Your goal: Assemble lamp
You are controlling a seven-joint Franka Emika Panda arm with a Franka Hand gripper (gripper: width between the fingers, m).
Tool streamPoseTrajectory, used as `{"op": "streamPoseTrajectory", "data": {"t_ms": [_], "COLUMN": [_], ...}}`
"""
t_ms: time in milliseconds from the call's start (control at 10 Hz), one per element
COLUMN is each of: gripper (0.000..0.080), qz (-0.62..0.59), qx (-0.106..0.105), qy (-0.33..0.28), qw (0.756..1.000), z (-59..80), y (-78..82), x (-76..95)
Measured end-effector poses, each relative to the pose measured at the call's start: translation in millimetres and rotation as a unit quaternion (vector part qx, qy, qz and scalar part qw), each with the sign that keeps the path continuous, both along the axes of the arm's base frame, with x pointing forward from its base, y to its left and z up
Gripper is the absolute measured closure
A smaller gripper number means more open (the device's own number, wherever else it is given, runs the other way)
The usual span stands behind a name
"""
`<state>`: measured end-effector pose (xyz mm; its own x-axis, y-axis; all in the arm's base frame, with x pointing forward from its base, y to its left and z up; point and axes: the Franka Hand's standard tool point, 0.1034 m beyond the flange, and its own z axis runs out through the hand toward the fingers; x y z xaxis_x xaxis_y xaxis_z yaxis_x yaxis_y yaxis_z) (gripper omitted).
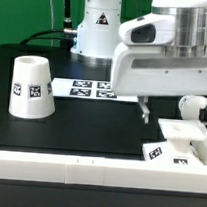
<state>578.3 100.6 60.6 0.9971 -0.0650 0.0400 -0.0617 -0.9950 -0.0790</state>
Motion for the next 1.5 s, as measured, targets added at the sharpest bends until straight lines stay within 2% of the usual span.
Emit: {"op": "streamPoseTrajectory", "data": {"t_ms": [300,400,500,900,1100,1200,1500], "gripper": [0.0101,0.0101,0.0101,0.0101,0.0101,0.0101,0.0101], "qz": [-0.017,-0.015,-0.009,-0.005,-0.014,-0.018,-0.013], "qx": [0.000,0.003,0.005,0.001,0.004,0.009,0.004], "qy": [0.015,0.012,0.009,0.021,0.083,0.121,0.200], "qw": [1.000,1.000,1.000,1.000,0.996,0.992,0.980], "z": [8.2,6.4,3.7,2.7,-2.8,-2.3,-3.8], "y": [38.7,53.0,59.7,55.1,60.1,63.4,59.0], "x": [-37.9,-45.6,-49.4,-49.5,-63.1,-64.0,-63.6]}}
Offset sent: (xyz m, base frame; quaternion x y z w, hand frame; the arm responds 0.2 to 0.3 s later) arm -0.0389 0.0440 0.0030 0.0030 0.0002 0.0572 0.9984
